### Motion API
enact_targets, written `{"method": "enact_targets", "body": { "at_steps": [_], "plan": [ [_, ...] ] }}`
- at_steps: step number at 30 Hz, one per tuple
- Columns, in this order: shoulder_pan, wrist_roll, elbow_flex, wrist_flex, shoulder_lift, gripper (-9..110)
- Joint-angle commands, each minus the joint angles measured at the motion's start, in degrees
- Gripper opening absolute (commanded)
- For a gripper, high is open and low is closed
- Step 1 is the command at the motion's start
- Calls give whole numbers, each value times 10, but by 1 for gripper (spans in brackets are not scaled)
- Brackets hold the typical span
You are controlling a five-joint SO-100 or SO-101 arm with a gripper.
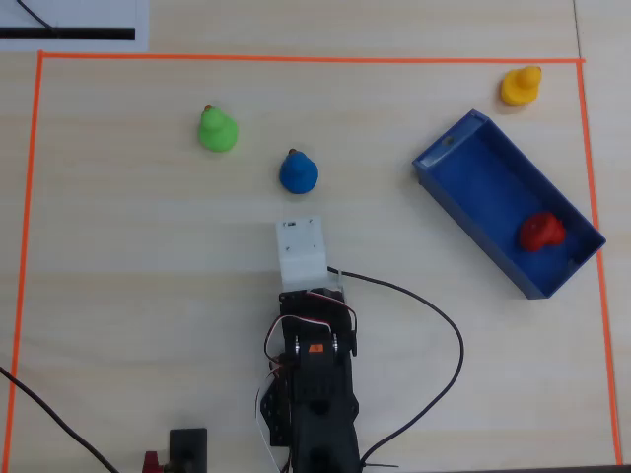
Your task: Grasp red duck and put it into box.
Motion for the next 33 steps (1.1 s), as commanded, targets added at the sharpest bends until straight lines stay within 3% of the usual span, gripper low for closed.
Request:
{"method": "enact_targets", "body": {
  "at_steps": [1, 33],
  "plan": [
    [4, 1, 16, 4, -1, 0],
    [-23, 16, 17, 4, 0, 1]
  ]
}}
